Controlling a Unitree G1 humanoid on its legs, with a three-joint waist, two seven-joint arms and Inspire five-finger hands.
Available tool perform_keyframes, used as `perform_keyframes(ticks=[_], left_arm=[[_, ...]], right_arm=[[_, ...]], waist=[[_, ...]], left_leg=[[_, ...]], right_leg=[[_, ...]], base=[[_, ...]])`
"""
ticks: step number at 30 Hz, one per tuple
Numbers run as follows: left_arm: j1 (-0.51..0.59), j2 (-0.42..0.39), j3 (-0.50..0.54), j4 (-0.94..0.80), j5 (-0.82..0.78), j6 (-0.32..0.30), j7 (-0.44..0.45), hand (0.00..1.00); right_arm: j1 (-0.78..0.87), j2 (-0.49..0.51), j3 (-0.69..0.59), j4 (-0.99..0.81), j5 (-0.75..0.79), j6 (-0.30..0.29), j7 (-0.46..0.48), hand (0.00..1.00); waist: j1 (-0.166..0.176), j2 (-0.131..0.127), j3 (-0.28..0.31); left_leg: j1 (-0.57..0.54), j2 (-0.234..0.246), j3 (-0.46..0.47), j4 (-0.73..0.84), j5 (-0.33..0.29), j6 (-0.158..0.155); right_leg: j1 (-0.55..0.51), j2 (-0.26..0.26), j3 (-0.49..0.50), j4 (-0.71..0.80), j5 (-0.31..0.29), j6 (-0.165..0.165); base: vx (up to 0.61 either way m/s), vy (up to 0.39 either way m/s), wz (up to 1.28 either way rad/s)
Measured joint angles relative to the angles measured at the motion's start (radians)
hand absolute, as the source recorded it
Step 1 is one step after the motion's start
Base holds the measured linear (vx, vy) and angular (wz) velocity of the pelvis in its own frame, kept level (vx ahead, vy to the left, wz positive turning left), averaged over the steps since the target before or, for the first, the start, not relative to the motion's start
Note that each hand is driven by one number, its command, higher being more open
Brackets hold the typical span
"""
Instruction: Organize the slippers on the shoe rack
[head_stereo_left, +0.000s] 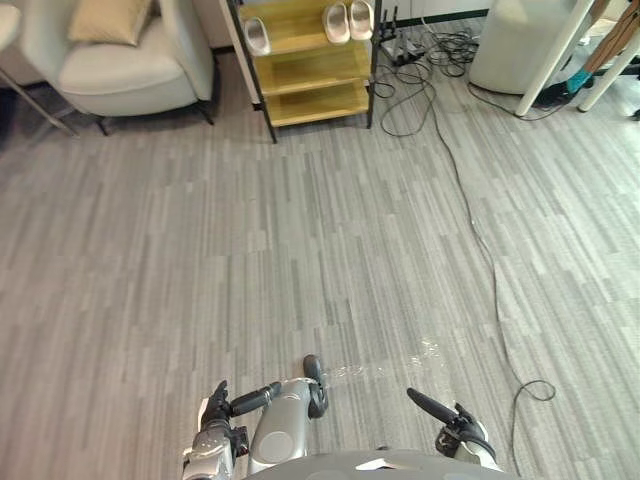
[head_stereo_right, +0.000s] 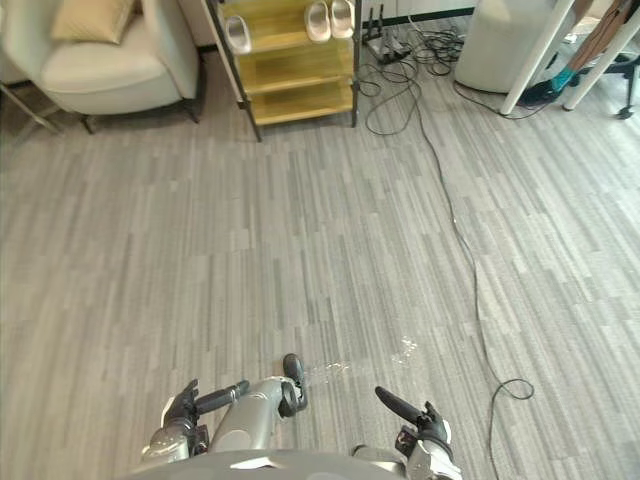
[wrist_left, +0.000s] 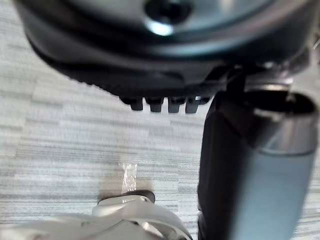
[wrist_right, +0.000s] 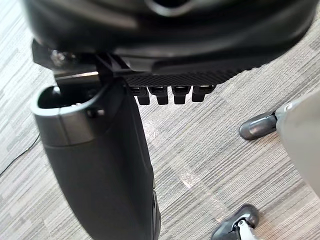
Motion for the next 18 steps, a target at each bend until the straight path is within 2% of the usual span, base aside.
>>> perform_keyframes(ticks=[1, 2, 4, 5, 6, 7, 8, 9, 10, 11, 12, 13, 14, 15, 16, 17, 18], left_arm=[[0.002, 0.005, -0.004, 0.005, -0.001, 0.004, 0.001, 1.0], [0.004, 0.014, -0.014, 0.013, 0.0, 0.005, 0.003, 1.0], [0.0, 0.017, -0.03, 0.014, 0.0, 0.005, 0.004, 1.0], [-0.007, 0.011, -0.051, 0.017, -0.001, 0.014, 0.006, 1.0], [-0.008, 0.007, -0.055, 0.017, -0.001, 0.014, 0.006, 1.0], [-0.009, -0.006, -0.061, 0.017, -0.001, 0.014, 0.006, 1.0], [-0.009, -0.011, -0.077, 0.018, -0.002, 0.013, 0.007, 1.0], [-0.009, -0.016, -0.086, 0.018, -0.002, 0.013, 0.005, 1.0], [-0.011, -0.02, -0.087, 0.019, -0.001, 0.013, 0.005, 1.0], [-0.023, -0.031, -0.091, 0.02, 0.001, 0.013, 0.006, 1.0], [-0.023, -0.031, -0.091, 0.02, 0.001, 0.013, 0.006, 1.0], [-0.021, -0.032, -0.096, 0.022, 0.001, 0.013, 0.004, 1.0], [-0.013, -0.037, -0.092, 0.024, -0.001, 0.014, 0.003, 1.0], [-0.026, -0.052, -0.082, 0.045, 0.002, 0.014, 0.006, 1.0], [-0.026, -0.06, -0.08, 0.049, 0.012, 0.013, 0.006, 1.0], [-0.026, -0.07, -0.071, 0.047, 0.012, 0.012, 0.006, 1.0], [-0.029, -0.093, -0.018, 0.037, 0.014, 0.014, -0.002, 1.0]], right_arm=[[0.001, 0.0, 0.0, 0.0, -0.001, -0.003, 0.0, 1.0], [0.001, 0.002, 0.008, 0.001, -0.001, -0.003, 0.001, 1.0], [-0.004, -0.004, 0.015, -0.001, -0.002, -0.003, 0.008, 1.0], [-0.019, -0.019, 0.017, -0.002, -0.005, -0.002, 0.018, 1.0], [-0.021, -0.024, 0.017, -0.006, -0.01, -0.003, 0.02, 1.0], [-0.024, -0.039, 0.026, -0.022, -0.02, -0.004, 0.02, 1.0], [-0.031, -0.047, 0.026, -0.029, -0.019, -0.005, 0.02, 1.0], [-0.041, -0.054, 0.027, -0.034, -0.021, -0.006, 0.019, 1.0], [-0.043, -0.054, 0.03, -0.041, -0.02, -0.006, 0.021, 1.0], [-0.05, -0.054, 0.035, -0.054, -0.02, -0.011, 0.021, 1.0], [-0.05, -0.054, 0.035, -0.054, -0.02, -0.011, 0.021, 1.0], [-0.052, -0.052, 0.036, -0.051, -0.021, -0.011, 0.021, 1.0], [-0.048, -0.048, 0.036, -0.04, -0.021, -0.01, 0.021, 1.0], [-0.056, -0.06, 0.031, -0.03, -0.02, -0.008, 0.023, 1.0], [-0.059, -0.062, 0.033, -0.027, -0.023, -0.01, 0.023, 1.0], [-0.06, -0.061, 0.032, -0.032, -0.024, -0.013, 0.023, 1.0], [-0.053, -0.05, 0.02, -0.04, -0.041, -0.012, 0.024, 1.0]], waist=[[-0.004, -0.008, -0.004], [-0.008, -0.019, -0.011], [-0.011, -0.015, -0.009], [-0.016, 0.0, 0.001], [-0.018, 0.008, 0.004], [-0.026, 0.032, 0.017], [-0.042, 0.048, 0.026], [-0.059, 0.058, 0.032], [-0.064, 0.06, 0.033], [-0.067, 0.061, 0.035], [-0.067, 0.061, 0.035], [-0.068, 0.055, 0.037], [-0.069, 0.038, 0.03], [-0.066, 0.055, 0.029], [-0.064, 0.068, 0.017], [-0.061, 0.077, 0.017], [-0.066, 0.1, 0.027]], left_leg=[[0.045, -0.007, 0.011, -0.01, -0.023, 0.008], [0.096, -0.024, 0.014, -0.02, -0.051, 0.018], [0.141, -0.029, 0.009, -0.03, -0.08, 0.02], [0.238, -0.039, 0.006, -0.088, -0.098, 0.019], [0.267, -0.039, 0.005, -0.107, -0.1, 0.017], [0.343, -0.037, -0.002, -0.16, -0.1, 0.015], [0.394, -0.033, -0.015, -0.192, -0.099, 0.013], [0.432, -0.028, -0.027, -0.212, -0.099, 0.012], [0.446, -0.024, -0.034, -0.219, -0.099, 0.012], [0.48, -0.009, -0.05, -0.242, -0.1, 0.009], [0.48, -0.009, -0.05, -0.242, -0.1, 0.008], [0.526, 0.001, -0.068, -0.277, -0.109, -0.039], [0.561, -0.004, -0.088, -0.286, -0.13, -0.079], [0.589, 0.033, -0.112, -0.283, -0.147, -0.108], [0.569, 0.061, -0.13, -0.226, -0.145, -0.112], [0.541, 0.083, -0.137, -0.163, -0.143, -0.114], [0.418, 0.152, -0.183, 0.132, -0.111, -0.124]], right_leg=[[-0.07, -0.019, 0.001, 0.19, 0.007, 0.066], [-0.143, -0.034, 0.008, 0.393, 0.031, 0.202], [-0.214, -0.036, -0.002, 0.555, 0.035, 0.201], [-0.304, -0.069, -0.096, 0.718, 0.016, 0.146], [-0.323, -0.077, -0.124, 0.736, 0.005, 0.123], [-0.367, -0.086, -0.187, 0.729, -0.028, 0.063], [-0.398, -0.082, -0.221, 0.666, -0.051, 0.024], [-0.439, -0.073, -0.236, 0.569, -0.061, 0.004], [-0.465, -0.066, -0.233, 0.509, -0.061, 0.0], [-0.522, -0.039, -0.199, 0.317, -0.009, -0.005], [-0.523, -0.039, -0.199, 0.314, -0.006, -0.005], [-0.528, -0.013, -0.147, 0.086, 0.142, -0.002], [-0.522, -0.013, -0.127, 0.065, 0.288, -0.012], [-0.525, 0.005, -0.132, 0.136, 0.305, -0.067], [-0.522, 0.023, -0.146, 0.145, 0.255, -0.077], [-0.511, 0.034, -0.155, 0.143, 0.24, -0.087], [-0.444, 0.066, -0.192, 0.109, 0.204, -0.102]], base=[[0.43, 0.205, -0.2], [0.65, 0.27, -0.1], [0.63, 0.179, -0.02], [0.41, 0.082, -0.06], [0.38, 0.068, -0.01], [0.37, 0.05, 0.14], [0.55, 0.033, 0.31], [0.55, -0.047, 0.36], [0.55, -0.128, 0.51], [0.48, -0.15, 0.35], [0.49, -0.185, 0.63], [0.4, -0.169, 0.57], [0.53, -0.274, 0.74], [0.63, -0.405, 0.46], [0.53, -0.358, 0.26], [0.59, -0.409, 0.35], [0.38, -0.263, 0.31]])
